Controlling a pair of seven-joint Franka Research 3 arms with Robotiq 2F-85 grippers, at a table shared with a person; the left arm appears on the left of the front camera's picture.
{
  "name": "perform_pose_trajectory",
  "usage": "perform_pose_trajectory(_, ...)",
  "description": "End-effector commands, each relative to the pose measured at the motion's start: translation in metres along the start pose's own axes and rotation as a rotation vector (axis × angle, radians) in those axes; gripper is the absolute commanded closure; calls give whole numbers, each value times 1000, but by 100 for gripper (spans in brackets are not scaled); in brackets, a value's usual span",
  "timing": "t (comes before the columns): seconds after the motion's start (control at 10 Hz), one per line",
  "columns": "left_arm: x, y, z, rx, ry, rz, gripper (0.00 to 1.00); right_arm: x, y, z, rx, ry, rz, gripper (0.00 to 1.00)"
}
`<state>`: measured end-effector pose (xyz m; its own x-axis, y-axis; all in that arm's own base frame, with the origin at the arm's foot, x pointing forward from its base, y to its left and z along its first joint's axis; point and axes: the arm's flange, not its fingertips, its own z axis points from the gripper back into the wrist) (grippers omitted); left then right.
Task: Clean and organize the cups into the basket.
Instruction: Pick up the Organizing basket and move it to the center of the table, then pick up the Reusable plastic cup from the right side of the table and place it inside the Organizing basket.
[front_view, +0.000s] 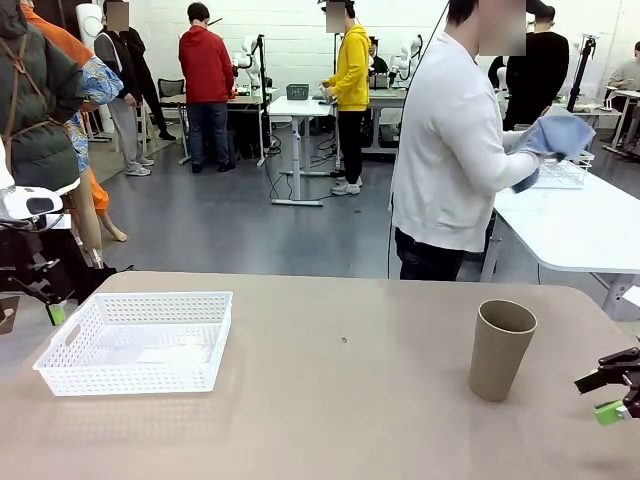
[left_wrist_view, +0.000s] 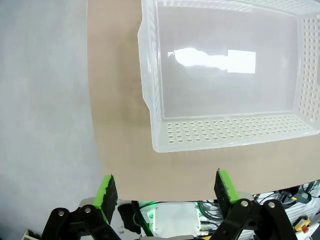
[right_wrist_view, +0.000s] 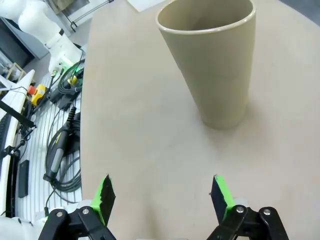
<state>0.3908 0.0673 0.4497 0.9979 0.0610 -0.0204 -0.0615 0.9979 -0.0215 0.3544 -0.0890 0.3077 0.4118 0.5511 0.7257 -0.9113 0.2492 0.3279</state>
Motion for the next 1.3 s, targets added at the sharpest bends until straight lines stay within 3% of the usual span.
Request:
perform_pose_trajectory(0.0,0,-1,0,2,0,-3,0,-3,0,-1,3,-2,-11,0)
perform_pose_trajectory(0.4,0,-1,0,2,0,-3,0,-2,-1,-1,3,0,-5,0)
perform_pose_trajectory(0.5,0,-1,0,2,0,-3,0,-2,-9,-2,-66,22,135,0)
perform_pose_trajectory(0.9,0,-1,0,2,0,-3,0,8,-44,2,-160,-175,432,0)
perform_pose_trajectory(1.2,0,-1,0,2,0,-3,0,11,-69,-14,-115,-253,538,0)
